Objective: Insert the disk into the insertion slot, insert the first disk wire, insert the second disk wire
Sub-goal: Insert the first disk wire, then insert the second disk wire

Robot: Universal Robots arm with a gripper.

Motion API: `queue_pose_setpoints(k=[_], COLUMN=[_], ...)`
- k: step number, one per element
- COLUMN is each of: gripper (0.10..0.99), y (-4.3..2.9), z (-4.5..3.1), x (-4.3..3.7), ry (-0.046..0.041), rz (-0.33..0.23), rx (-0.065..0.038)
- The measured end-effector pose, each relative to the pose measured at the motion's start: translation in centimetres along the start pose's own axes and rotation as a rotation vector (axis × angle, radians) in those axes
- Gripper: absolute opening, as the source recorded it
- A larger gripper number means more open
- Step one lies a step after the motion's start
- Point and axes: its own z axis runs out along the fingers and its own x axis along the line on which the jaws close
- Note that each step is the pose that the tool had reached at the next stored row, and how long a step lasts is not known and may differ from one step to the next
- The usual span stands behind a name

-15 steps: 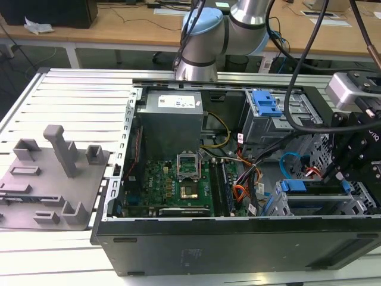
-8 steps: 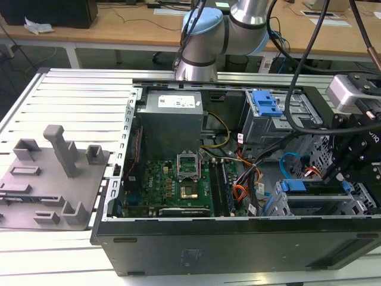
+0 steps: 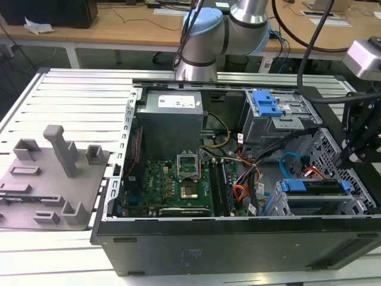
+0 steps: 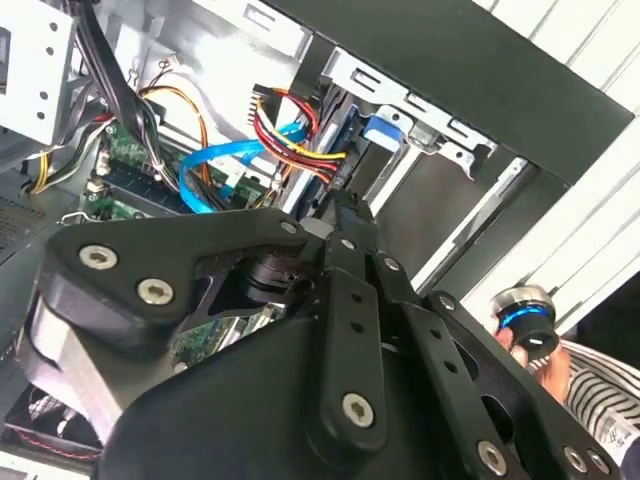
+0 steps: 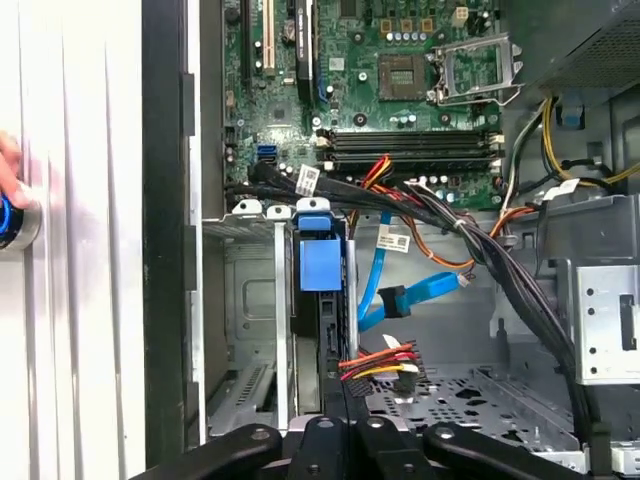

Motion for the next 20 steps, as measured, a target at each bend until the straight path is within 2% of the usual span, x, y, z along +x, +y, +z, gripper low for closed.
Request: queue_pose_setpoints(k=[2,3,4,5,17,18,19,20], gripper=[0.106,0.106,0.106,0.106,0.114,0.169,0.294,0.361], y=[0.13,0.68,1.62,2.14,2.31,2.32,2.32,2.33], z=[-0.02,0.02,0.07,0.1,0.12,0.11,0.12,0.12], x=[0.0,0.03,0.08,0.11,0.12,0.12,0.12,0.11], ry=[0.0005,0.0002,0.0004,0.0003,0.0002,0.0003,0.0003,0.0002], rz=[0.0,0.0,0.0,0.0,0.0,0.0,0.0,0.0], rx=[0.0,0.0,0.0,0.0,0.0,0.0,0.0,0.0])
